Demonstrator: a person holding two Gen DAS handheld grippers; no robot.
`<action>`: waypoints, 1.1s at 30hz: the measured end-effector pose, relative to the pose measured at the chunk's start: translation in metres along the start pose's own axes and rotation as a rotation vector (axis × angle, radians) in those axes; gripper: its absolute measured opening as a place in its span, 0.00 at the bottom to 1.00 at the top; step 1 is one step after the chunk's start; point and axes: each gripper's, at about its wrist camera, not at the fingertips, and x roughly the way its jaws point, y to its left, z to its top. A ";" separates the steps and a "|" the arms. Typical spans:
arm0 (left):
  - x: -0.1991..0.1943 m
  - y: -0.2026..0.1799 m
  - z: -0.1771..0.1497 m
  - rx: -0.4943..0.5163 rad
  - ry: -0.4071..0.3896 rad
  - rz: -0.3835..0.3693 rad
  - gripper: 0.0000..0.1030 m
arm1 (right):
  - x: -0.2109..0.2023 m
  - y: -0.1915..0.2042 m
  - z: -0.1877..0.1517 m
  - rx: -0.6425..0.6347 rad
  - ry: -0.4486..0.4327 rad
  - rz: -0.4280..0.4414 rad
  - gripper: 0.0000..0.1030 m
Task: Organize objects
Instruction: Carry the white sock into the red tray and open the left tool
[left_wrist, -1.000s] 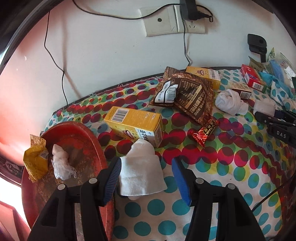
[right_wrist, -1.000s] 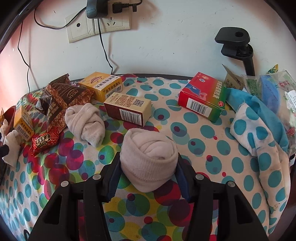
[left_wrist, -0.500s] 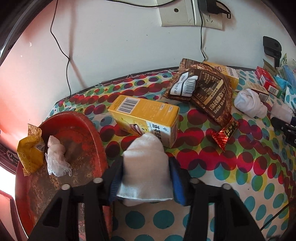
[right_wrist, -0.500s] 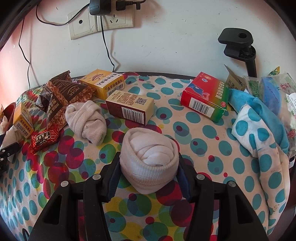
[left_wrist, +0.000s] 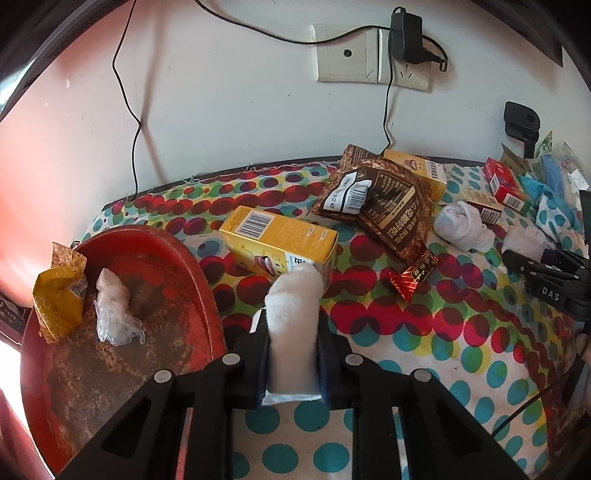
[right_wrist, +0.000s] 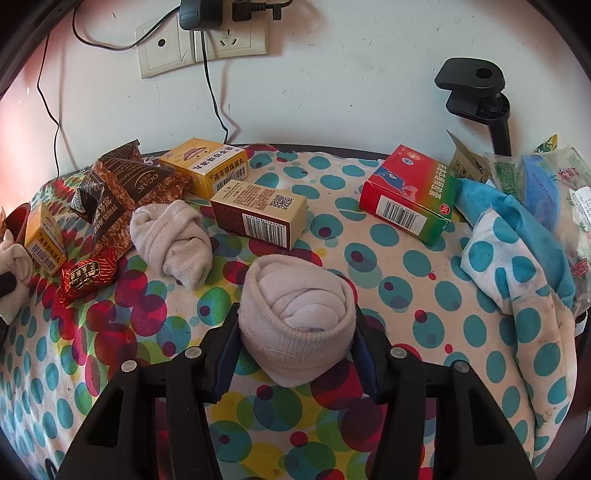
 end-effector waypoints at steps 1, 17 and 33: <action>-0.004 0.000 0.001 0.002 -0.002 -0.007 0.20 | 0.000 0.000 0.000 0.000 0.001 0.001 0.50; -0.044 0.019 -0.002 -0.015 -0.036 -0.022 0.20 | -0.001 0.001 0.001 0.000 0.001 -0.006 0.50; -0.078 0.094 -0.010 -0.051 -0.043 0.074 0.20 | -0.001 0.002 0.000 0.001 0.002 -0.011 0.51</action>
